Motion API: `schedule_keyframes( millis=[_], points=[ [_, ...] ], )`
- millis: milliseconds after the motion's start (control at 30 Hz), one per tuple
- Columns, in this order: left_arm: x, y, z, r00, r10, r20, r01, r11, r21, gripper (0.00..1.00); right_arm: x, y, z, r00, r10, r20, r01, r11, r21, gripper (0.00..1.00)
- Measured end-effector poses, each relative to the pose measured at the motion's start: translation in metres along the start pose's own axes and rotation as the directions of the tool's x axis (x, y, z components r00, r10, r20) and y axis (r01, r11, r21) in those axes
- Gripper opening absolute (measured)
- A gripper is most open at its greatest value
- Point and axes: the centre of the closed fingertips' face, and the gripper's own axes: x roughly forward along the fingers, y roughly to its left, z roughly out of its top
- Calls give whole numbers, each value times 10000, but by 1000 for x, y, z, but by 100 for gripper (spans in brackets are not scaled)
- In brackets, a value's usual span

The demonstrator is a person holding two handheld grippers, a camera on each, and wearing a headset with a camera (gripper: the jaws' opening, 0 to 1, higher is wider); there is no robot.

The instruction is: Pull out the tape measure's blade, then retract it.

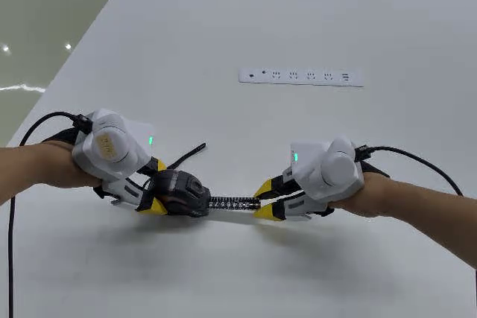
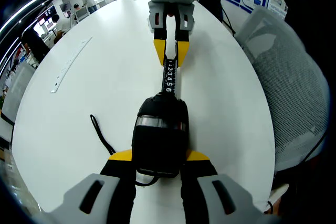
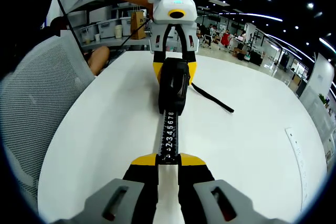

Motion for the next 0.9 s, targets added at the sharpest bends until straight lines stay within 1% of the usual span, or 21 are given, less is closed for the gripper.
schedule_keyframes(
  millis=[133, 233, 367, 733, 900],
  points=[
    [0, 0, 0, 10000, 3, 6, -3, 10000, -6, 28, -1, -2, -2, 10000, -1, -7, 1, 10000, 0, 12],
    [0, 0, 0, 10000, -2, 3, 2, 10000, 3, 28, -2, 1, -2, 10000, -1, -15, 1, 10000, 16, 12],
    [0, 0, 0, 10000, -2, 5, 2, 10000, 10, 28, -3, 0, -4, 10000, 1, -24, -1, 10000, 43, 12],
    [-1, -3, 4, 10000, -1, 5, 1, 10000, 10, 28, -5, -3, -10, 10000, 5, -19, -5, 10000, 73, 12],
    [-1, -3, 4, 10000, -5, 8, 5, 10000, 0, 28, -6, 0, -10, 10000, 26, -20, -26, 10000, 84, 12]
  ],
)
